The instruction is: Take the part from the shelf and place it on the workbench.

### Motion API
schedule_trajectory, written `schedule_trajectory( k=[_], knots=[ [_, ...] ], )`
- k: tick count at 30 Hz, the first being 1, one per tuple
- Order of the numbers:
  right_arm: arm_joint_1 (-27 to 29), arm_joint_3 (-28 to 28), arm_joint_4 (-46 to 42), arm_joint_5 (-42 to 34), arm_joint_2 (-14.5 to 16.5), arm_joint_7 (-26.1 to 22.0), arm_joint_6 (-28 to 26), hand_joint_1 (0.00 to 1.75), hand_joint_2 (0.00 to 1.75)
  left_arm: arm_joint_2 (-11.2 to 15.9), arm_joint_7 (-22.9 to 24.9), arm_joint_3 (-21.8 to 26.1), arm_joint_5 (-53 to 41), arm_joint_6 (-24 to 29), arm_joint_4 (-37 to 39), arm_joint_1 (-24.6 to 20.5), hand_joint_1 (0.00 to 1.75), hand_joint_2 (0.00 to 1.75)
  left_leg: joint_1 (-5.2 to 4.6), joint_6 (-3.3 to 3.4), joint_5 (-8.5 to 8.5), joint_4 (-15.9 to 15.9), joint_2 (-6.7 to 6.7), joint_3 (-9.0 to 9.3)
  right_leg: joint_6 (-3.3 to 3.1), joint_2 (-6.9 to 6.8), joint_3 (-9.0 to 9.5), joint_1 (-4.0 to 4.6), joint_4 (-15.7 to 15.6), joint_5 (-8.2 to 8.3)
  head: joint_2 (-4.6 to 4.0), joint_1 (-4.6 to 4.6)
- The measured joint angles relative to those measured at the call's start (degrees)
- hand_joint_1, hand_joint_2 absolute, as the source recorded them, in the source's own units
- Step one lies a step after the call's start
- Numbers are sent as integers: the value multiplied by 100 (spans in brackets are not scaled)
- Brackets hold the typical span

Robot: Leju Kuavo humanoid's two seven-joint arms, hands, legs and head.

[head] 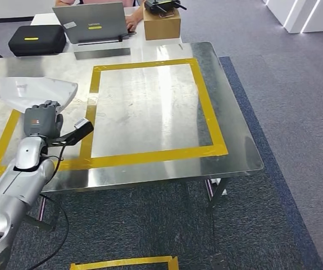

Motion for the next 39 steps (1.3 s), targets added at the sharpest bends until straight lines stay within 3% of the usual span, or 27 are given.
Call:
schedule_trajectory(
  k=[4,9,12,13,16,17,29,39],
  knots=[
    [0,0,20,-9,1,0,-4,0,0,-18,107,-2,-38,-61,134,-46,175,175,0,0,0,0,0,0,0,1,0,0,0,0,0,0],
    [-6,-4,38,-50,9,8,-39,0,0,-35,938,-9,-223,-613,330,-149,175,175,0,0,1,0,0,0,1,0,0,0,0,1,0,-1],
    [-14,-7,49,-50,16,9,-48,0,0,-38,1025,-7,-227,-755,427,-195,175,175,0,0,1,0,-1,0,0,-7,1,0,0,1,0,-1],
    [-20,-7,53,-50,20,13,-49,0,0,-43,1006,-1,-188,-836,456,-215,131,175,0,0,1,0,-1,0,0,-7,1,0,0,1,0,0],
    [-42,-9,67,-43,34,36,-44,0,0,-74,885,64,3,-1145,547,-268,0,44,0,0,1,0,0,0,1,-1,1,0,0,1,0,0],
    [-51,-9,72,-37,38,42,-42,0,0,-86,834,97,66,-1187,570,-278,0,0,0,0,1,0,0,-1,1,-1,1,0,0,1,0,0],
    [-103,-19,121,-1,46,35,-19,0,0,-139,274,396,489,-1017,677,-300,0,0,-1,1,1,0,0,-1,1,-3,1,-1,0,1,0,0],
    [-103,-22,139,2,46,35,-15,0,0,-159,202,474,536,-1000,683,-296,0,0,-1,0,1,0,0,-1,0,-4,2,-1,0,1,0,0]
  ],
)
